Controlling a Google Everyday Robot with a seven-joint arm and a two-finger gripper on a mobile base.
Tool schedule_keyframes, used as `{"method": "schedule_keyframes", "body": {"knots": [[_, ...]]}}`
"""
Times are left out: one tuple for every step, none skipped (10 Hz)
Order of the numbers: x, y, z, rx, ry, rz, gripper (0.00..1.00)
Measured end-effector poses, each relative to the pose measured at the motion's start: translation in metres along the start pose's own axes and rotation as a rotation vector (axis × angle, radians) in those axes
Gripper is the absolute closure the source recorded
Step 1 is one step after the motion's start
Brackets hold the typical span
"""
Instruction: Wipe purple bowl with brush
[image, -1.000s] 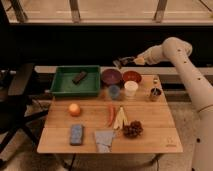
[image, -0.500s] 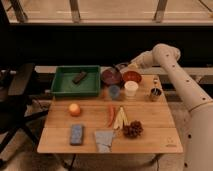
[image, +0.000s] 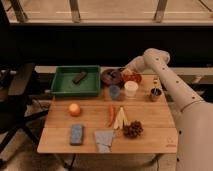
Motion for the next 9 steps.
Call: {"method": "schedule_keyframes", "body": {"knots": [[0.0, -0.002, 0.001, 0.003, 0.004, 0.003, 1.0], [0.005, -0.004, 0.001, 0.007, 0.015, 0.005, 1.0], [0.01, -0.007, 0.001, 0.012, 0.035, 0.0, 1.0], [0.015, -0.009, 0.004, 0.017, 0.057, -0.003, 1.0], [0.02, -0.013, 0.006, 0.022, 0.076, -0.002, 1.0], [0.024, -0.02, 0.006, 0.033, 0.092, -0.002, 1.0], [0.024, -0.027, 0.008, 0.043, 0.102, -0.004, 1.0], [0.021, -0.032, 0.011, 0.051, 0.106, -0.009, 1.0], [0.014, -0.039, 0.018, 0.059, 0.101, -0.018, 1.0]]}}
